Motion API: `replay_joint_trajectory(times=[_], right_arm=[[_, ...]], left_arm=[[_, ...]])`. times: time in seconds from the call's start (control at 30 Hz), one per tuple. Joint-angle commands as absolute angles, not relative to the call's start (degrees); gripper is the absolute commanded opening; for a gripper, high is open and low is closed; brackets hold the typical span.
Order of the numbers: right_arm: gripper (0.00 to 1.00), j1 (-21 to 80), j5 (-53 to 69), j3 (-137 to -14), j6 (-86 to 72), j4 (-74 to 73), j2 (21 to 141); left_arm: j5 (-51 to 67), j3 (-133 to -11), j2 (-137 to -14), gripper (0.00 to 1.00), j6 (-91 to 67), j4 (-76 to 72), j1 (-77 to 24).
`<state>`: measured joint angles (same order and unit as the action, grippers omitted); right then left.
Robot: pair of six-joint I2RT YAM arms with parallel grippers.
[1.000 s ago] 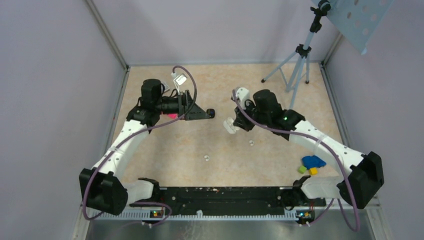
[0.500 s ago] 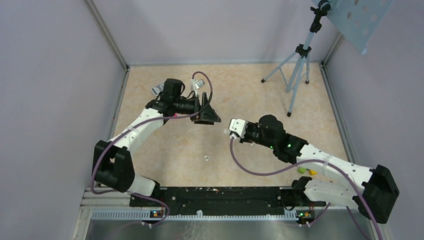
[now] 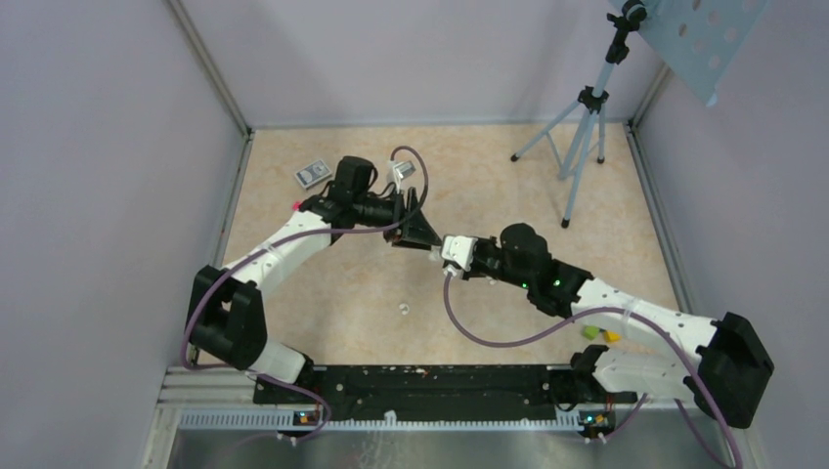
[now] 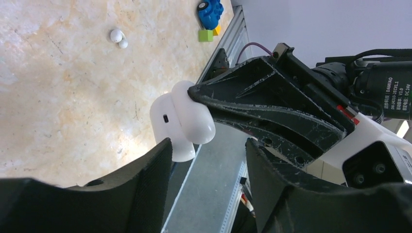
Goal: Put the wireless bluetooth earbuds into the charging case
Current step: Pass from the right arm to the left
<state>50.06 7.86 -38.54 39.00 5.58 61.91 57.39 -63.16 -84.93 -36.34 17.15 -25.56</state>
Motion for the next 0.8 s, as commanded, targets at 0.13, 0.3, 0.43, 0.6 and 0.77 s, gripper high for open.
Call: replay_joint_trajectory(times=[0.13,0.3,0.43,0.6,0.77], right_arm=[[0.0,51.3,10.6,-41.2,38.7,7.1,62.0],[0.0,51.6,10.2,-42.0,38.7,6.1,62.2],[0.0,51.7,10.2,-42.2,38.8,5.8,62.1],[0.0,51.8,10.2,-42.1,38.6,5.8,62.1],[0.0,51.9,9.1,-42.2,39.5,5.4,62.1]], left_arm=[[54.8,-67.4,-87.2,0.54,-34.3,16.4,-27.8],[54.4,-68.7,-88.1,0.42,-33.6,17.1,-28.8],[54.1,-69.0,-88.4,0.35,-33.2,18.0,-29.3],[56.2,-68.9,-89.7,0.43,-33.0,18.3,-29.5],[56.9,-70.1,-90.1,0.39,-30.9,20.6,-29.6]])
